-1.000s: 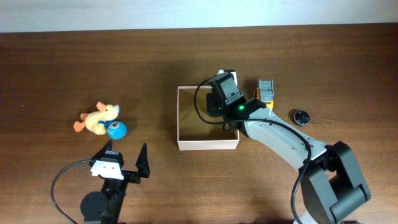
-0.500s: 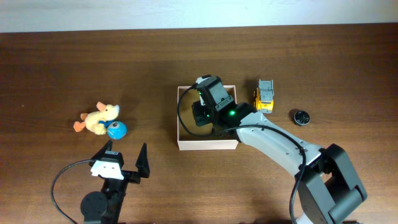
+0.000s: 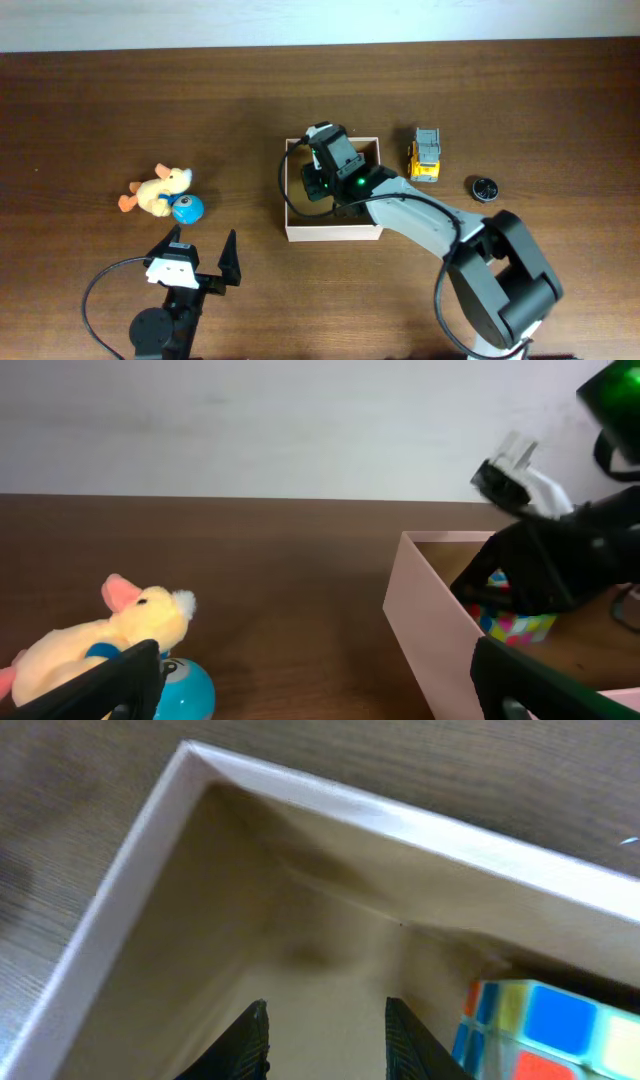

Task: Pack container
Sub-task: 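Lower the cube into the box's right corner and open the right gripper, then raise the right gripper and move it over the toy dump truck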

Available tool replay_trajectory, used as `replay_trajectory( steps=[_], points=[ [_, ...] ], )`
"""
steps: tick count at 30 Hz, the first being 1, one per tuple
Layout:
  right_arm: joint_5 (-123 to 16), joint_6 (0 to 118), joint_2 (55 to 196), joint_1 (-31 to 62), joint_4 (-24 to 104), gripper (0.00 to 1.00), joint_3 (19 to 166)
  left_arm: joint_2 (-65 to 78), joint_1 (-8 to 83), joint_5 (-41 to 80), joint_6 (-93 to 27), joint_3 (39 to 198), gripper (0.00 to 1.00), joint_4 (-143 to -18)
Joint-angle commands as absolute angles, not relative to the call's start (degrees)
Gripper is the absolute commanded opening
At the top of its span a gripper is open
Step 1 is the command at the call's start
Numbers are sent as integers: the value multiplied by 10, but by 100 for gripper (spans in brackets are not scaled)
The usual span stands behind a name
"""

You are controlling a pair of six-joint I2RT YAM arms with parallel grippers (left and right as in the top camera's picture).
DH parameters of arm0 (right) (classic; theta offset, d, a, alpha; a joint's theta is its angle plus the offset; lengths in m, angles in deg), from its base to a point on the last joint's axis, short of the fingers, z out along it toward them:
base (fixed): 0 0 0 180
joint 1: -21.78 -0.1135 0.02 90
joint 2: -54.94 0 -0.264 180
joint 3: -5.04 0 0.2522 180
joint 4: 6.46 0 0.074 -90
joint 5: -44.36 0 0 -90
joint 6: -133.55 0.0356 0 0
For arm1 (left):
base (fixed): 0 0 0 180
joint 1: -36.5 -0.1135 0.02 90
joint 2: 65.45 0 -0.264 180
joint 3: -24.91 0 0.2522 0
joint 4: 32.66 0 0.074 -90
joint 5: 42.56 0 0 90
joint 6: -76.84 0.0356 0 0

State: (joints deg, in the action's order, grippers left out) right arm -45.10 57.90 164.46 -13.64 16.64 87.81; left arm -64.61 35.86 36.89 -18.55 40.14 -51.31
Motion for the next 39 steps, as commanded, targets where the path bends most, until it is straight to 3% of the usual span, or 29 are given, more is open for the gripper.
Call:
replay_trajectory(
  steps=[1, 31, 34, 39],
  points=[
    [-449, 573, 1656, -138, 154, 33, 888, -652, 361, 363, -174, 398, 99, -512],
    [-394, 571, 1656, -87, 191, 34, 888, -652, 361, 363, -174, 398, 99, -512],
    [-436, 535, 1656, -93, 190, 42, 890, -652, 361, 363, -174, 398, 99, -512],
    [-441, 524, 1643, -112, 223, 44, 911, -652, 361, 363, -174, 398, 99, -512]
  ],
)
